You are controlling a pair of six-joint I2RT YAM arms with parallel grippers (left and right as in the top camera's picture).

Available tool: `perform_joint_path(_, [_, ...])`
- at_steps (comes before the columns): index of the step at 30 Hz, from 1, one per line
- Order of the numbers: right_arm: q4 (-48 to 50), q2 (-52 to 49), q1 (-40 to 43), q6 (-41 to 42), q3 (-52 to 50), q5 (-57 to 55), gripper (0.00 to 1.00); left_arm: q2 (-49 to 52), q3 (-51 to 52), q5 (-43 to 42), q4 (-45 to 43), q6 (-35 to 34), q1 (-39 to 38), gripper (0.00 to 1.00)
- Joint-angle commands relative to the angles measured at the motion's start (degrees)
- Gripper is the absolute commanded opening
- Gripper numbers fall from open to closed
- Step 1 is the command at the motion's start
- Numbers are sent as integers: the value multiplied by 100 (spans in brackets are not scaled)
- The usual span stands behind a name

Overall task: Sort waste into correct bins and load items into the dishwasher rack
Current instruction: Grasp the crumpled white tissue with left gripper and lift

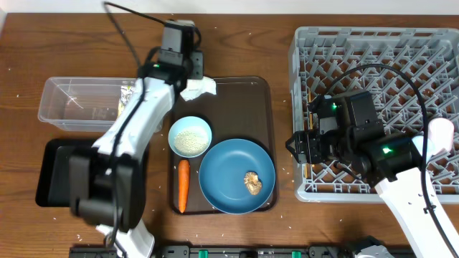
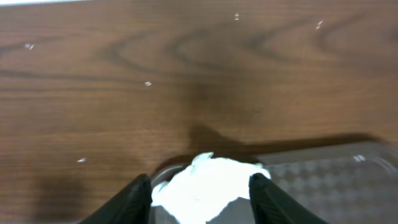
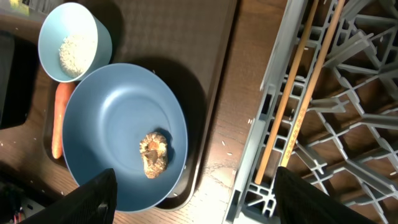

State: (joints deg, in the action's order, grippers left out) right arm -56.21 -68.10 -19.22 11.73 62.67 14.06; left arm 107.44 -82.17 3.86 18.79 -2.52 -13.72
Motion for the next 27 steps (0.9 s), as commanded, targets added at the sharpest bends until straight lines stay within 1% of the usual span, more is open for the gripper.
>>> perform_joint_path(1, [-39,-7,-63,74,26,-33,74,450,-11,15,-98,442,50,57])
perform_joint_path(7, [-39,-7,-63,153,26,-33,74,905,-11,-92,-358,446,44,61])
perform_joint_path(14, [-61,-7,-63,155,26,-33,74,1217,-11,-92,-612,444,44,61])
perform_joint_path(20, [-90,-7,-63,153,26,-33,73,1349,-11,-92,-636,439,44,60])
perform_joint_path(22, [-90,-7,-63,155,26,-33,74,1355,-11,-92,-658,442,39,51])
perform_joint_path(24, [-90,-7,-63,153,26,-33,74,1355,-11,-92,-671,442,39,35])
perform_joint_path(25, [-90,-7,-63,153,26,-33,74,1355,-11,-92,-671,439,39,25])
perform_joint_path(26, [-90,-7,-63,155,26,-33,74,1355,-11,-92,-669,431,39,20])
perform_joint_path(27, [-90,-7,-63,153,26,-33,74,1355,-11,-103,-662,413,39,11])
